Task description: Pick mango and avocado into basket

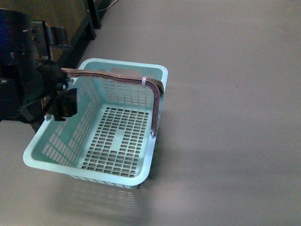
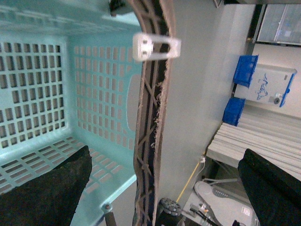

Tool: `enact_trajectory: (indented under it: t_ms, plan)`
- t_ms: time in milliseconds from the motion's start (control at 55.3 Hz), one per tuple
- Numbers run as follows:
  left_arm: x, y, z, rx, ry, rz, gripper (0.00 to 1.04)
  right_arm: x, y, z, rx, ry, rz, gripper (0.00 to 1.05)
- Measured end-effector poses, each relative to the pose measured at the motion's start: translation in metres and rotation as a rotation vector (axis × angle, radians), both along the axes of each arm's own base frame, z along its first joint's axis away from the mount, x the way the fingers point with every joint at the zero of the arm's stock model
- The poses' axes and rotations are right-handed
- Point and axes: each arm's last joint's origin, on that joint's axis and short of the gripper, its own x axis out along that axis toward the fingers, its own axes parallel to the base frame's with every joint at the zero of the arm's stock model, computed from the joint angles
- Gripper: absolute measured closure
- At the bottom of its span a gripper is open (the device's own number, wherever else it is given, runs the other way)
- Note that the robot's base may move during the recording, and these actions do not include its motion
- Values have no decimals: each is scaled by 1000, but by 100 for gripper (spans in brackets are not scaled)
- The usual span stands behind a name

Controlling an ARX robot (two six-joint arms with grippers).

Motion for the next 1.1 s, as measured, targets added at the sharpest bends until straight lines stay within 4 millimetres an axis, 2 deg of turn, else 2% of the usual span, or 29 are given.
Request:
enact_trajectory:
  t_ms: [181, 471, 796, 887, 1050, 1104]
  plan:
    - [37, -22, -22, -19, -15, -38, 9, 0, 0, 0, 0, 0, 0, 9]
    - [42, -38, -23, -19, -48, -98, 9, 0, 0, 0, 0, 0, 0, 9]
    - [39, -44, -21, 3, -63, -118, 57, 0, 0, 0, 0, 0, 0, 9]
    - [34, -42, -21, 14, -54, -113, 74, 0, 0, 0, 0, 0, 0, 9]
    - [27, -41, -15, 40, -43, -112, 98, 0, 0, 0, 0, 0, 0, 9]
    - [24, -41, -9, 50, -44, -118, 98, 0, 0, 0, 0, 0, 0, 9]
